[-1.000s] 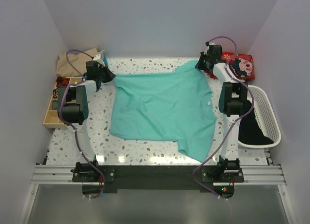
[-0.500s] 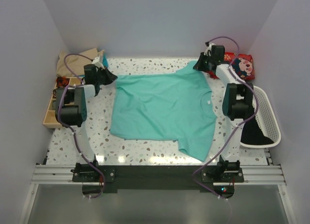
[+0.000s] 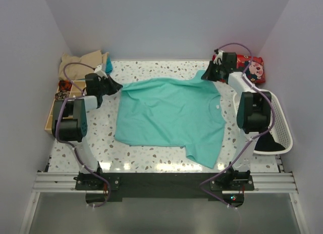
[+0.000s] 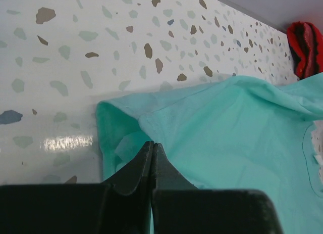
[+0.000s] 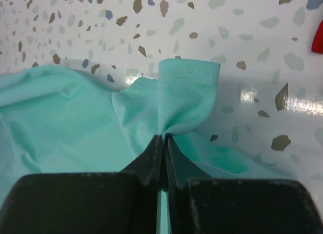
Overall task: Fold and stack the t-shirts
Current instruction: Fold the flattened tshirt in 1/3 of the way
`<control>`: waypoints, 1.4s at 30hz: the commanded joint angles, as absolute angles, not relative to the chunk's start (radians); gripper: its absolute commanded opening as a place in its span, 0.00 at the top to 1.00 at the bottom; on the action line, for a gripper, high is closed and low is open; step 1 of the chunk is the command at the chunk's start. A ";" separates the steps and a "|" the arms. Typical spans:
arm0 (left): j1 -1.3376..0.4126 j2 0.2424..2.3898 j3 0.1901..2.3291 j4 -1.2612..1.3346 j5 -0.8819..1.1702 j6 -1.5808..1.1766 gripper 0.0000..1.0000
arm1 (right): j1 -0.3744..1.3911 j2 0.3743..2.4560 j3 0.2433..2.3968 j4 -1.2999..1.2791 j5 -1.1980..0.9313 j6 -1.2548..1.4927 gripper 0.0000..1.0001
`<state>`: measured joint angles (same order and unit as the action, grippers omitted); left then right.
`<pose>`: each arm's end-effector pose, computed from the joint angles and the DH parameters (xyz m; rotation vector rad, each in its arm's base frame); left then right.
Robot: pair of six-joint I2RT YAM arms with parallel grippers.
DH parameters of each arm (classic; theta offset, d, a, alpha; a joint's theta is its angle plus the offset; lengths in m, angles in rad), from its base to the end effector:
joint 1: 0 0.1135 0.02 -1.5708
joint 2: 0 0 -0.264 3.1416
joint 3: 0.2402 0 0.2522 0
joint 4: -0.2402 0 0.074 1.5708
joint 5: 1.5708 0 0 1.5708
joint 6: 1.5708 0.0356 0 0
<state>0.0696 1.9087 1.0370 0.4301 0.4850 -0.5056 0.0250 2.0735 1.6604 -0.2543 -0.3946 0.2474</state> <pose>0.4066 0.0117 0.1686 -0.2689 2.0225 -0.7629 0.4791 0.0257 0.2353 0.0326 2.2420 0.5890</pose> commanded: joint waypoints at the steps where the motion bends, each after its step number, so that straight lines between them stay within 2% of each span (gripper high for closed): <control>1: 0.066 1.804 0.967 0.463 0.456 -0.511 1.00 | 0.026 1.974 1.565 -0.288 -0.310 0.236 1.00; 15: 0.067 1.698 0.870 0.396 0.316 -0.447 1.00 | 0.028 1.822 1.302 -0.266 0.076 0.291 1.00; 27: 0.064 1.724 0.871 0.359 0.325 -0.471 1.00 | 0.035 1.833 1.256 -0.320 0.113 0.351 1.00; 38: 0.064 1.712 0.844 0.206 0.275 -0.468 1.00 | 0.077 1.842 1.167 -0.396 0.210 0.373 1.00; 39: 0.063 1.706 0.842 0.195 0.269 -0.466 0.91 | 0.078 1.838 1.160 -0.397 0.224 0.380 0.97; 41: 0.063 1.698 0.830 0.170 0.230 -0.468 0.76 | 0.086 1.800 1.126 -0.390 0.253 0.388 0.82; 42: 0.061 1.689 0.830 0.160 0.219 -0.466 0.65 | 0.087 1.784 1.117 -0.387 0.267 0.390 0.68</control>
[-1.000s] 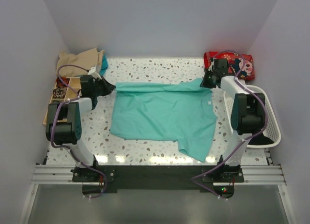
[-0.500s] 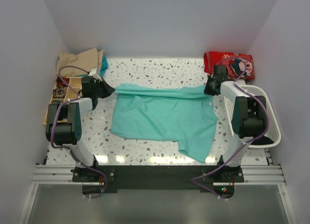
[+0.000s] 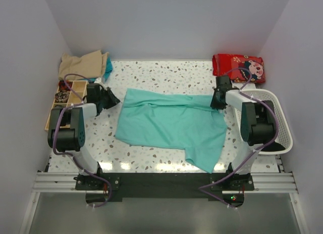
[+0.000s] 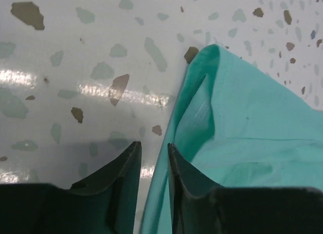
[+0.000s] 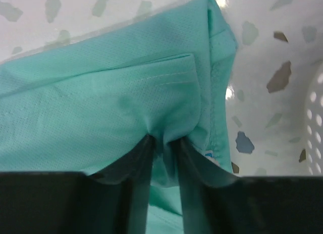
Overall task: Fold and stack the t-shirts
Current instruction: Fold the flattened tshirt in 1/3 of the way
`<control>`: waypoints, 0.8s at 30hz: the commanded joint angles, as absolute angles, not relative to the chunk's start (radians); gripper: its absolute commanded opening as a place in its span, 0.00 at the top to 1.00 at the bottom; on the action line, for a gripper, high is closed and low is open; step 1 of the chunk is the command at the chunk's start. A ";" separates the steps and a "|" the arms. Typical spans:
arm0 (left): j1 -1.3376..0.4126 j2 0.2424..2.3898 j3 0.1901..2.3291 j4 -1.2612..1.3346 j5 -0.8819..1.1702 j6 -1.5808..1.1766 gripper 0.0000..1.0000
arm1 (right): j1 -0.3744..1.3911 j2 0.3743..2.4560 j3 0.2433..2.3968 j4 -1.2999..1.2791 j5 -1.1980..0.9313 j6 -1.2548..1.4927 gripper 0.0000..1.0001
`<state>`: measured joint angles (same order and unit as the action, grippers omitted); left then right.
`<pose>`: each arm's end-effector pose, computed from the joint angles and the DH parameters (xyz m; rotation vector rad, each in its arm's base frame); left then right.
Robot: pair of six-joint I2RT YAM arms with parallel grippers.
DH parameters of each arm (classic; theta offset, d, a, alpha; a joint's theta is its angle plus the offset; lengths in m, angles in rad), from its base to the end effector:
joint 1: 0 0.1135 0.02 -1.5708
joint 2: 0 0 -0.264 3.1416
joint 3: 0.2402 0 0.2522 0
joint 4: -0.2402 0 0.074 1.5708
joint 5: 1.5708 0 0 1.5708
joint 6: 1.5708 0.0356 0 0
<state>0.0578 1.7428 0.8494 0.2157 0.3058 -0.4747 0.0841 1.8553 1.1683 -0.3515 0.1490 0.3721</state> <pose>0.3496 0.0095 0.1527 -0.4350 2.2307 -0.5663 0.3761 0.0264 0.1638 0.4239 2.5561 -0.0287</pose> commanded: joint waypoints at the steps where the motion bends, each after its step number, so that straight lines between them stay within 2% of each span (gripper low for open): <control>1: 0.061 1.680 0.828 0.143 0.210 -0.462 0.61 | 0.090 1.772 1.109 -0.384 0.281 0.390 0.63; 2: 0.060 1.666 0.821 0.135 0.178 -0.462 0.57 | 0.094 1.728 1.094 -0.379 0.294 0.390 0.58; 3: 0.054 1.628 0.815 0.135 0.164 -0.457 0.03 | 0.094 1.706 1.086 -0.362 0.311 0.390 0.50; 7: 0.043 1.536 0.807 0.166 0.152 -0.460 0.00 | 0.095 1.591 1.049 -0.269 0.249 0.380 0.44; 11: 0.019 1.514 0.873 0.198 0.268 -0.468 0.00 | 0.097 1.597 1.109 -0.247 0.173 0.374 0.42; 19: -0.115 1.704 1.043 0.294 0.477 -0.503 0.00 | 0.094 1.753 1.200 -0.242 0.029 0.380 0.42; 24: -0.158 1.827 1.101 0.359 0.566 -0.551 0.00 | 0.094 1.789 1.216 -0.255 0.075 0.379 0.42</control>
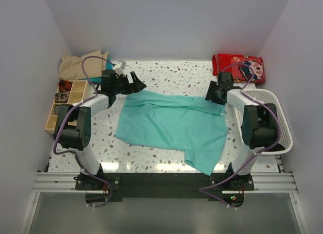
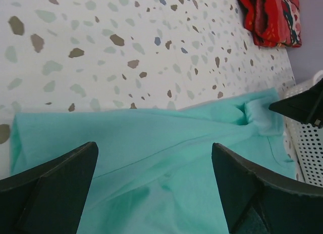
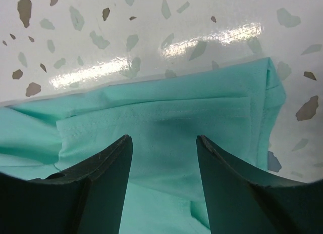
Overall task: Fold and stack the t-shirts
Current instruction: Fold the flattened tshirt in 1/3 of the way
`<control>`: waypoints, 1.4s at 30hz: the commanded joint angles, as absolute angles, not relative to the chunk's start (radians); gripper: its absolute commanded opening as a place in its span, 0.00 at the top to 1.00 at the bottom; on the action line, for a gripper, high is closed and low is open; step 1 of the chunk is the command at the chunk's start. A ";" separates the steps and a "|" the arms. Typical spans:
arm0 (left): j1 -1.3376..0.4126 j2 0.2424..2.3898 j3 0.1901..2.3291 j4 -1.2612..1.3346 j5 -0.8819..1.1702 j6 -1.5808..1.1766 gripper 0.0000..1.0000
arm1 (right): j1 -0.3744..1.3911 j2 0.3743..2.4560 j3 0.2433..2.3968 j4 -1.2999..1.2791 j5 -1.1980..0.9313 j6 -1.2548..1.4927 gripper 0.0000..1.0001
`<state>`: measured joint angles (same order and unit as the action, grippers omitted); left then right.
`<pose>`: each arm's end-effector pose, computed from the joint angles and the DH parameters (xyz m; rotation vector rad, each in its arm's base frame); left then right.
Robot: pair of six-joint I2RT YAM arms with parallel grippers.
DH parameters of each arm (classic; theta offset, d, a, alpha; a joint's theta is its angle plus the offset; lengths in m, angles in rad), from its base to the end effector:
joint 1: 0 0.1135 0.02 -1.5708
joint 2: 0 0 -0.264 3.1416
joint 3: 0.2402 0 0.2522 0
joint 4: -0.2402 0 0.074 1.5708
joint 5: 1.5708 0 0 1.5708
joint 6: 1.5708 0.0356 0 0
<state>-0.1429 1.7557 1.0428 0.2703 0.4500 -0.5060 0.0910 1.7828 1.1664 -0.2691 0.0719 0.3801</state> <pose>0.3827 -0.0707 0.2128 -0.0782 2.0716 -0.8589 0.3781 0.0319 0.1941 0.3851 2.4264 0.1186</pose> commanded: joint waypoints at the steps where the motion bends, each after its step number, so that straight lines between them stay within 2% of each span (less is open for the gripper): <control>1: -0.161 1.841 1.112 0.362 0.587 -0.555 0.00 | 0.094 1.793 1.226 -0.267 0.084 0.377 0.42; 9: -0.192 1.936 1.131 0.336 0.592 -0.538 0.00 | 0.094 1.736 1.195 -0.339 0.239 0.371 0.44; 20: -0.190 2.022 1.147 0.287 0.445 -0.462 0.00 | 0.092 1.704 1.160 -0.397 0.275 0.394 0.45; 35: -0.178 1.996 1.132 0.259 0.374 -0.423 0.00 | 0.072 1.799 1.149 -0.307 0.133 0.436 0.45; 42: -0.178 2.013 1.140 0.259 0.393 -0.426 0.00 | 0.069 1.822 1.152 -0.265 0.092 0.431 0.53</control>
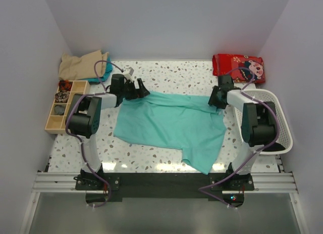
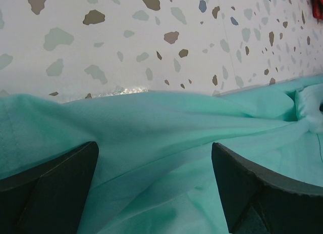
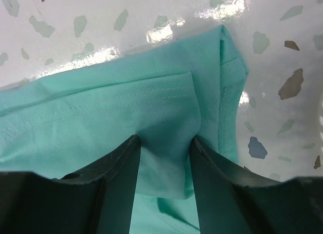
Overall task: Fold and stack the t-shirts
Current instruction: Fold the flattened tshirt in 1/3 of the way
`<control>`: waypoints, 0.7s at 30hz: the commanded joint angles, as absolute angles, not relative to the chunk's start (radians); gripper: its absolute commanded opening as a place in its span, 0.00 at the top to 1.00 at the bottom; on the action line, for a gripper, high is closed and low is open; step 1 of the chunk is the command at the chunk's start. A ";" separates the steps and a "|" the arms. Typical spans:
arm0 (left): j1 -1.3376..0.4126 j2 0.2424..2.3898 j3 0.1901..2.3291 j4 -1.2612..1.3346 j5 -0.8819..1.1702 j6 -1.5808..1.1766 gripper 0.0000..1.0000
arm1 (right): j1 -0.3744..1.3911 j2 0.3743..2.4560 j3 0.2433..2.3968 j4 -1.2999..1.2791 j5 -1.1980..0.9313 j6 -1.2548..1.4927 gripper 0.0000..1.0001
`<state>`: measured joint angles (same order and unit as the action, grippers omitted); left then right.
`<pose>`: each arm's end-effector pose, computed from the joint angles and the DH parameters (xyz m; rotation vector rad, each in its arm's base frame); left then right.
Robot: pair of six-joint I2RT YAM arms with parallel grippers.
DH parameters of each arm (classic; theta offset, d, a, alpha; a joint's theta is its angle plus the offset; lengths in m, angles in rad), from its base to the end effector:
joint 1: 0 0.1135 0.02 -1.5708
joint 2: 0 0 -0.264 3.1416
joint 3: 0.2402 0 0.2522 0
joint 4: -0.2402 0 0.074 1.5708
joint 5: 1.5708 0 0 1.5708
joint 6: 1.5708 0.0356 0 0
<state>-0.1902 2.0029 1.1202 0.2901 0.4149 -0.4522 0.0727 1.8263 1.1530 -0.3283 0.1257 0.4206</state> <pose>0.4106 -0.0937 0.1426 -0.0432 2.2204 -0.8116 0.3739 0.0228 0.1710 0.4895 2.5132 0.0266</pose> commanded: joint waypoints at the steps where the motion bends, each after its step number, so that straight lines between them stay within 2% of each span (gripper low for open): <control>1: -0.178 2.014 1.140 0.259 0.397 -0.428 0.00 | 0.069 1.818 1.149 -0.264 0.092 0.428 0.56; 4: -0.179 2.019 1.135 0.262 0.402 -0.431 0.00 | 0.069 1.806 1.147 -0.267 0.086 0.416 0.81; 5: -0.178 2.020 1.135 0.264 0.402 -0.433 0.00 | 0.069 1.799 1.146 -0.265 0.077 0.407 0.94; 6: -0.179 2.019 1.137 0.264 0.403 -0.433 0.00 | 0.069 1.792 1.144 -0.270 0.071 0.402 1.00; 16: -0.178 2.045 1.167 0.250 0.419 -0.446 0.00 | 0.104 1.577 1.060 -0.437 -0.066 0.279 0.98; 18: -0.178 2.054 1.170 0.249 0.422 -0.449 0.00 | 0.120 1.534 1.034 -0.491 -0.083 0.247 0.82; 19: -0.178 2.057 1.170 0.249 0.422 -0.449 0.00 | 0.121 1.529 1.031 -0.514 -0.107 0.236 0.80; 21: -0.178 2.065 1.170 0.252 0.423 -0.451 0.00 | 0.135 1.532 1.013 -0.587 -0.144 0.215 0.88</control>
